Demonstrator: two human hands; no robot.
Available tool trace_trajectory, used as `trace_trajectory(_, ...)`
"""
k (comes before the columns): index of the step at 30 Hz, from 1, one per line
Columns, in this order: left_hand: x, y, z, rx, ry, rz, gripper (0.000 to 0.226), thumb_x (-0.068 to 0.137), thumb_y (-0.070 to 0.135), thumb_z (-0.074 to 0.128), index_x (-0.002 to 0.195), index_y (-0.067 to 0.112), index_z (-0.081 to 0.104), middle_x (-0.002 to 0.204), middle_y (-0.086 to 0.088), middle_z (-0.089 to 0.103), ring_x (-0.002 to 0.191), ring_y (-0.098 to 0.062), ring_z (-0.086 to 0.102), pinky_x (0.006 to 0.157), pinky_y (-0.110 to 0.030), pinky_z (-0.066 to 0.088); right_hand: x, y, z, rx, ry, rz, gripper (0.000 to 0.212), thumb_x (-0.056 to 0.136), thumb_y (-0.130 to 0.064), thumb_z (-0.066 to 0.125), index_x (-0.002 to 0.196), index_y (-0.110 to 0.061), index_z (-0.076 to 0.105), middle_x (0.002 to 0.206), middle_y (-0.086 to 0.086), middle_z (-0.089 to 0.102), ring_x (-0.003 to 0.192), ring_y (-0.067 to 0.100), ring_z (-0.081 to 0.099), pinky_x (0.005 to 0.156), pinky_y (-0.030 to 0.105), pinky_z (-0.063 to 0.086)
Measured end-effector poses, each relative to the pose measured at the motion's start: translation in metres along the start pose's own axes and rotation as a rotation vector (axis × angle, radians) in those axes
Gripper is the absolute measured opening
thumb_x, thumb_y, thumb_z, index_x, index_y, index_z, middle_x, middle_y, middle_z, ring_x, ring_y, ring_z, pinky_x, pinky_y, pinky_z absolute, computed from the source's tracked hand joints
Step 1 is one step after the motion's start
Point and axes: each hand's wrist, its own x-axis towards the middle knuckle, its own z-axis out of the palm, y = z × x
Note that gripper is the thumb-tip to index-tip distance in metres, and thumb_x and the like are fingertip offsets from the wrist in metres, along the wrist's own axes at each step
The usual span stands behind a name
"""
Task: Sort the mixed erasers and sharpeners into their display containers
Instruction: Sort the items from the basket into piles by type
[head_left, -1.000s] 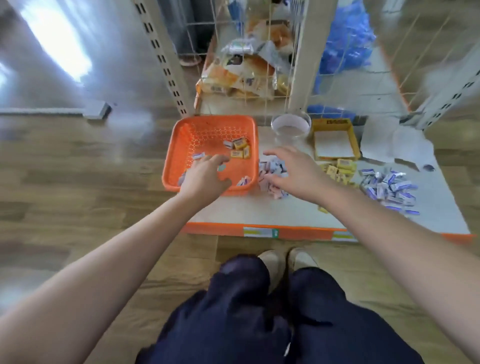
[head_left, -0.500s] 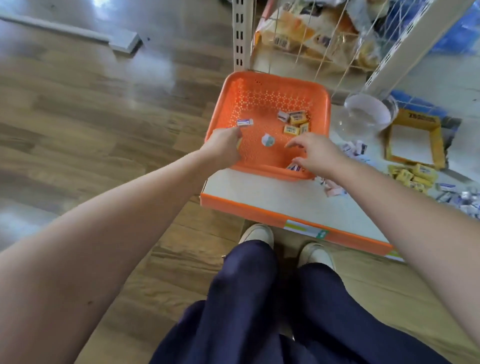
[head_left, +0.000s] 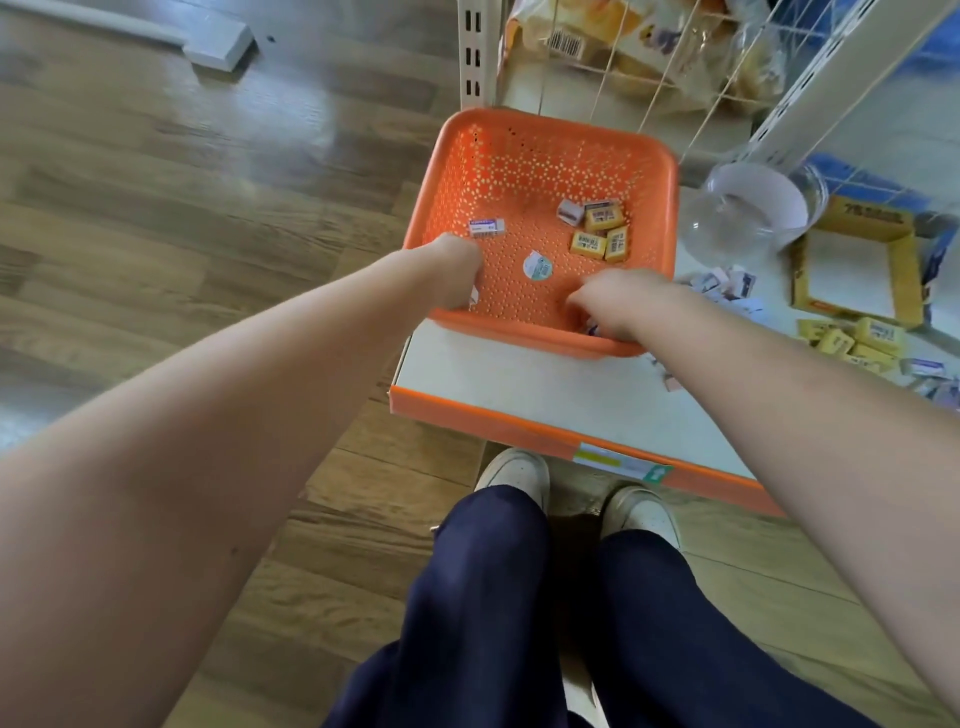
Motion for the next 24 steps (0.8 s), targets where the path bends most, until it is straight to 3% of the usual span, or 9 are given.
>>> trace_trajectory(4, 0.000, -0.006, 0.006, -0.162, 0.104, 0.110, 0.036, 0.088, 0.022, 0.062, 0.123, 0.013, 0.060, 0.122, -0.007, 0.061, 0.113, -0.026, 0.055, 0.090, -0.027, 0.040, -0.001, 0.001, 0.003, 0.030, 0.054, 0.035, 0.011, 0.088, -0.022, 0.054, 0.098, -0.020, 0.058, 0.112, 0.006, 0.058, 0.103, 0.029, 0.057, 0.065, 0.030, 0.038)
trace_trajectory(9, 0.002, -0.011, 0.022, -0.416, 0.260, 0.155, 0.025, 0.080, 0.015, 0.070, 0.105, 0.015, 0.067, 0.101, -0.004, 0.065, 0.093, -0.019, 0.058, 0.080, -0.028, 0.046, -0.010, -0.004, 0.005, 0.085, 0.312, -0.011, 0.026, 0.091, -0.034, 0.048, 0.109, -0.015, 0.052, 0.110, 0.006, 0.057, 0.102, 0.029, 0.057, 0.063, 0.034, 0.037)
trace_trajectory(13, -0.002, -0.009, 0.027, -0.484, 0.324, 0.181, 0.021, 0.079, 0.012, 0.070, 0.100, 0.013, 0.067, 0.095, 0.000, 0.066, 0.085, -0.014, 0.057, 0.080, -0.027, 0.046, -0.011, -0.004, 0.008, 0.186, 0.362, -0.021, 0.012, 0.088, -0.032, 0.053, 0.097, -0.024, 0.055, 0.108, 0.000, 0.062, 0.098, 0.025, 0.059, 0.063, 0.033, 0.038)
trace_trajectory(16, -0.002, -0.009, 0.028, -0.500, 0.391, 0.177, 0.021, 0.080, 0.015, 0.069, 0.101, 0.012, 0.066, 0.086, 0.004, 0.058, 0.083, -0.013, 0.055, 0.076, -0.025, 0.043, -0.010, -0.001, 0.009, 0.250, 0.367, -0.014, 0.019, 0.089, -0.029, 0.052, 0.106, -0.031, 0.061, 0.113, -0.002, 0.062, 0.101, 0.024, 0.059, 0.068, 0.034, 0.043)
trace_trajectory(20, -0.002, -0.009, 0.029, -0.514, 0.448, 0.169, 0.022, 0.078, 0.016, 0.068, 0.099, 0.012, 0.065, 0.086, 0.006, 0.056, 0.087, -0.015, 0.056, 0.075, -0.023, 0.041, -0.007, 0.000, 0.010, 0.321, 0.394, 0.007, 0.022, 0.090, -0.025, 0.047, 0.105, -0.035, 0.060, 0.111, -0.001, 0.063, 0.097, 0.028, 0.059, 0.071, 0.036, 0.049)
trace_trajectory(24, 0.002, -0.008, 0.028, -0.536, 0.458, 0.183, 0.020, 0.075, 0.016, 0.069, 0.092, 0.016, 0.060, 0.096, 0.002, 0.054, 0.091, -0.021, 0.059, 0.080, -0.031, 0.046, -0.008, 0.002, 0.008, 0.341, 0.435, -0.022, 0.026, 0.093, -0.024, 0.043, 0.114, -0.032, 0.056, 0.118, -0.002, 0.061, 0.103, 0.028, 0.058, 0.073, 0.037, 0.047)
